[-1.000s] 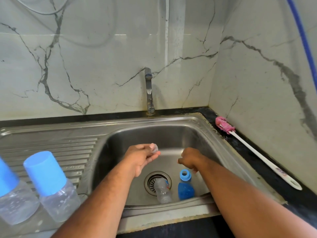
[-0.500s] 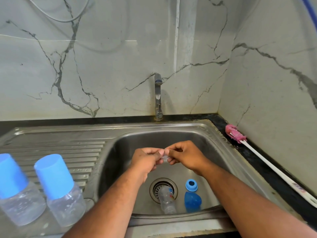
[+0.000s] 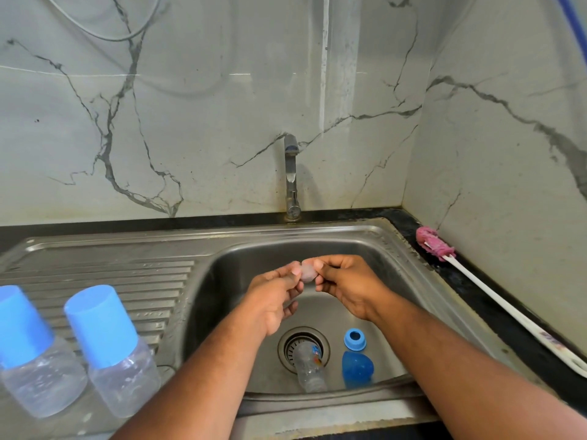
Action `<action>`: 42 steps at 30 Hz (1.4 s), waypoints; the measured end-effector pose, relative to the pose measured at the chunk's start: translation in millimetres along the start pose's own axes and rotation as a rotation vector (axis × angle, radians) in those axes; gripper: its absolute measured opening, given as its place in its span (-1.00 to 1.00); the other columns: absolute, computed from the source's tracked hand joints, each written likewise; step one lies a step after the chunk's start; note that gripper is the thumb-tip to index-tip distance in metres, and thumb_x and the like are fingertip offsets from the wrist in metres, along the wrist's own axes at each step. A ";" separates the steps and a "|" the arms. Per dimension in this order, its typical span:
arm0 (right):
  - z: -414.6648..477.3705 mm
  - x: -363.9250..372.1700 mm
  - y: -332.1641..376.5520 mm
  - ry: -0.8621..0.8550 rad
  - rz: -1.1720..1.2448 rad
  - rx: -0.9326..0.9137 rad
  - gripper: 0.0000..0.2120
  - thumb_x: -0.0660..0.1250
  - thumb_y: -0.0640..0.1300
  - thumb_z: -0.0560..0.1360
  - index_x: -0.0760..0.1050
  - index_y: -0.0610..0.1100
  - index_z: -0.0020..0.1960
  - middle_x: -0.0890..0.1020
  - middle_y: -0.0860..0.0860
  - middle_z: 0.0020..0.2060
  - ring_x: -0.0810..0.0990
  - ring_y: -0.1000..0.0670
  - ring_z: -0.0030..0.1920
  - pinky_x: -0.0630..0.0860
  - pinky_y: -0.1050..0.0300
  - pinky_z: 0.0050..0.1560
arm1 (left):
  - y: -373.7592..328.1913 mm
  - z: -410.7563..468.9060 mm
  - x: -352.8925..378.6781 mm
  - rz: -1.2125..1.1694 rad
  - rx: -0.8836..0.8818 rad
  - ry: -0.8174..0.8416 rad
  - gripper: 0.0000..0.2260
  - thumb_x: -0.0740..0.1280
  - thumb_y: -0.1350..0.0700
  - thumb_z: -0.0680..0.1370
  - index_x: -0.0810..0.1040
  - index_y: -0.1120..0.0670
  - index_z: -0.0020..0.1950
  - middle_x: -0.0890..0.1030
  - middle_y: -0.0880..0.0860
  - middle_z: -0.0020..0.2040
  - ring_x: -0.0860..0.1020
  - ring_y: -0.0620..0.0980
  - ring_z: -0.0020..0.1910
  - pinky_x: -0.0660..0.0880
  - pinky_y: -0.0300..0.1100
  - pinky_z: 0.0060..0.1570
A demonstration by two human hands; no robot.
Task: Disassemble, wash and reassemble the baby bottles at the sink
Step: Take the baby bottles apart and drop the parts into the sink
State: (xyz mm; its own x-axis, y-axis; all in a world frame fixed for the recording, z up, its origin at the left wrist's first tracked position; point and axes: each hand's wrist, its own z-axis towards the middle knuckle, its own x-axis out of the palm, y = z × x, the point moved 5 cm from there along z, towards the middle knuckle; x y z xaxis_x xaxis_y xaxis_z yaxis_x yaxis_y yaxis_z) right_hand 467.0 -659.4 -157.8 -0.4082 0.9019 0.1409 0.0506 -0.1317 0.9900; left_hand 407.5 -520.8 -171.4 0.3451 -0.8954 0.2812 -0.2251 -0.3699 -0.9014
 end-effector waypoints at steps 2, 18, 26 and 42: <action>-0.7 0.5 -2.7 -0.009 0.053 0.040 -0.81 0.27 -0.37 0.62 0.67 -0.25 0.02 0.68 -0.15 -0.21 0.57 0.06 -0.32 0.59 0.21 -0.26 | -0.7 0.6 0.3 -0.050 -0.015 0.034 -0.73 0.45 0.16 0.56 0.58 -0.05 0.23 0.72 0.00 -0.14 0.63 -0.10 -0.15 0.49 -0.10 -0.13; -3.0 -6.4 4.2 -0.049 -0.497 -0.074 -0.91 0.50 -0.24 0.51 0.70 -0.16 0.01 0.73 -0.07 -0.22 0.70 0.02 -0.26 0.67 0.14 -0.14 | 0.8 2.6 -8.3 0.237 0.132 -0.093 -0.86 0.48 0.05 0.55 0.65 0.00 0.10 0.74 -0.07 -0.14 0.63 -0.10 -0.18 0.46 -0.15 -0.13; 4.3 -36.1 -12.5 -0.161 -0.851 0.106 -0.90 0.47 -0.30 0.51 0.68 -0.15 -0.14 0.71 0.01 -0.30 0.70 0.03 -0.28 0.68 0.17 -0.15 | 1.3 4.6 -9.5 0.387 0.159 -0.118 -0.86 0.45 0.15 0.57 0.63 0.05 0.11 0.73 0.01 -0.03 0.58 -0.09 -0.25 0.35 -0.23 -0.33; -3.2 -28.5 5.6 -0.246 -0.951 -0.207 -0.81 0.37 -0.19 0.58 0.68 -0.08 0.15 0.72 0.04 -0.01 0.60 0.15 -0.10 0.47 0.34 -0.01 | -13.8 -6.5 -8.8 0.726 0.455 -0.161 -0.89 0.45 0.12 0.55 0.64 -0.03 0.06 0.69 -0.08 -0.11 0.65 -0.11 -0.09 0.52 -0.30 -0.12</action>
State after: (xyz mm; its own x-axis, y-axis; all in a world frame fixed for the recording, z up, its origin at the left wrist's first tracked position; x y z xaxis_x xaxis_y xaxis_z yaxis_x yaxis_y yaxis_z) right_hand 476.0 -687.1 -156.3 0.0041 0.7264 -0.6872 -0.3681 0.6401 0.6744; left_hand 401.7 -509.4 -159.4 0.3896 -0.8130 -0.4326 -0.0655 0.4441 -0.8936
